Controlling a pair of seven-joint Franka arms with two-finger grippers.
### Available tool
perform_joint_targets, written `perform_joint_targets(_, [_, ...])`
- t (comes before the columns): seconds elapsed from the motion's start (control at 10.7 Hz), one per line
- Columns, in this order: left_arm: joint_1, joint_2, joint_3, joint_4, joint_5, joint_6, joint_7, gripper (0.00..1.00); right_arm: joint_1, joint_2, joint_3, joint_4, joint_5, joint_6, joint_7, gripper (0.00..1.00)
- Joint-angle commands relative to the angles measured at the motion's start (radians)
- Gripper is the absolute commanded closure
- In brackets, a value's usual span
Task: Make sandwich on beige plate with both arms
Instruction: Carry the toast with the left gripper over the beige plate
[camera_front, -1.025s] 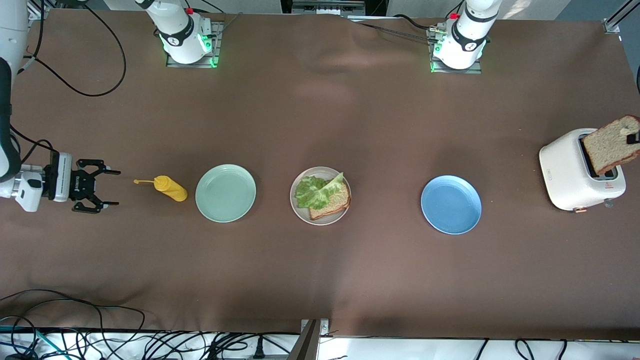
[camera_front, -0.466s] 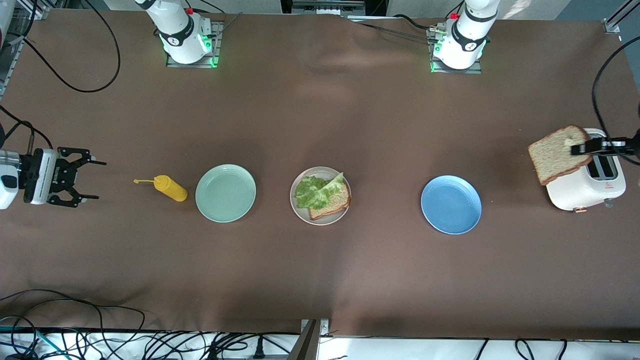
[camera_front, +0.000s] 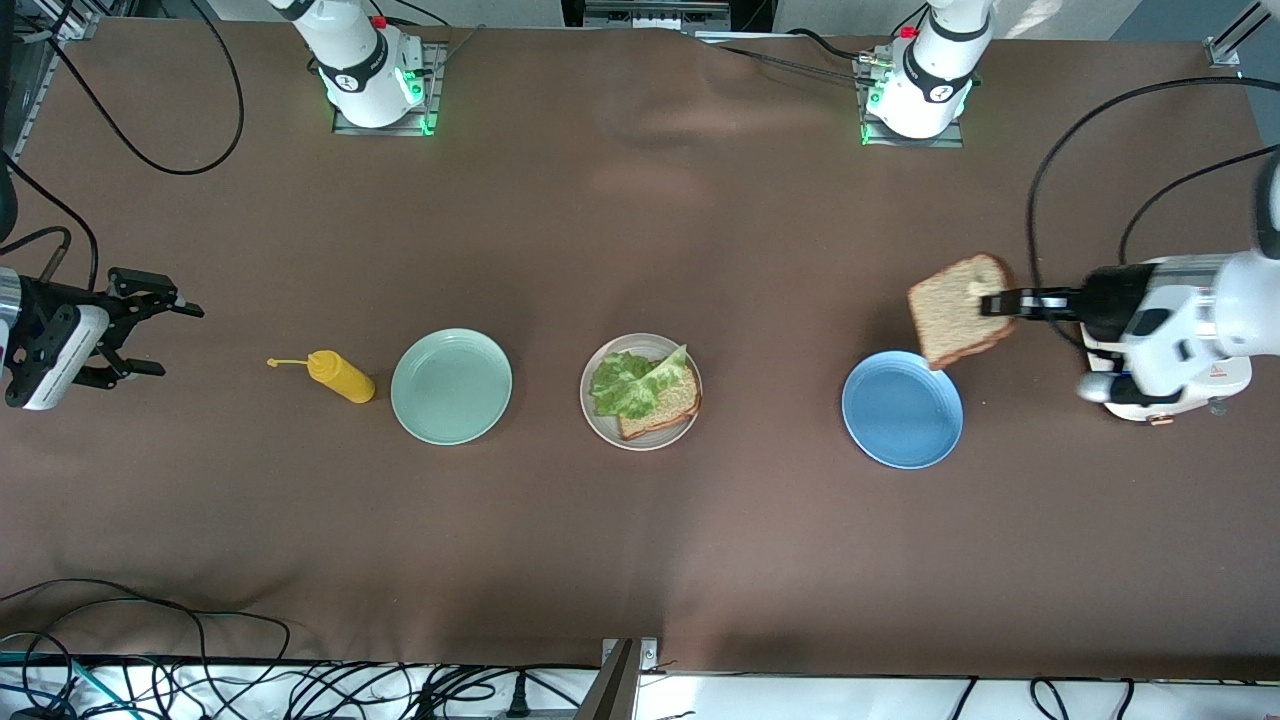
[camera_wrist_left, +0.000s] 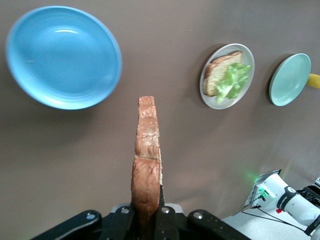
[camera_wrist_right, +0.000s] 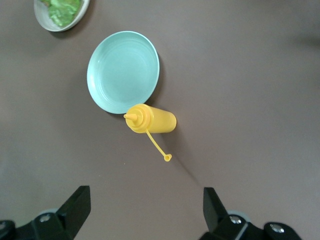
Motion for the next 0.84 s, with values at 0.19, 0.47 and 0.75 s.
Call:
perform_joint_targets(0.19, [-0.172, 0.081, 0.01, -0.005, -0.158, 0.219, -0.142, 1.0, 0.023, -0.132, 0.117, -0.046, -0.267, 0.031, 0.432, 0.0])
perform_joint_targets(0.47, [-0.285, 0.171, 0.01, -0.003, -0.162, 0.386, -0.144, 1.0, 0.072, -0.229, 0.129, -0.086, -0.344, -0.045, 0.806, 0.0])
perform_joint_targets(0.75, [-0.383, 0.234, 0.016, -0.028, -0.214, 0.58, -0.161, 1.0, 0.115, -0.301, 0.128, -0.089, -0.36, -0.158, 1.048, 0.0])
